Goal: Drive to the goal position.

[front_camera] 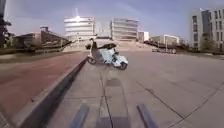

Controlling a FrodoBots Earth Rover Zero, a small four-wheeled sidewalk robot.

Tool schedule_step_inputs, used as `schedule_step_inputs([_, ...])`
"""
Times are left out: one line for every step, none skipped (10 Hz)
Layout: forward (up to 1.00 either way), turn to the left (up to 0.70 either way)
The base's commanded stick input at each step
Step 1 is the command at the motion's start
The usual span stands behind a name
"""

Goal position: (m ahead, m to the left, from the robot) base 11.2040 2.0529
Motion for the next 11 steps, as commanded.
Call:
schedule_step_inputs([0.41,-0.28])
schedule_step_inputs([0.45,-0.27])
schedule_step_inputs([0.45,-0.27])
schedule_step_inputs([0.45,-0.27])
schedule_step_inputs([0.45,-0.27])
schedule_step_inputs([0.45,-0.27])
schedule_step_inputs([0.70,-0.14])
schedule_step_inputs([0.70,-0.14])
schedule_step_inputs([0.55,-0.22])
schedule_step_inputs([0.45,-0.27])
schedule_step_inputs([0.45,-0.27])
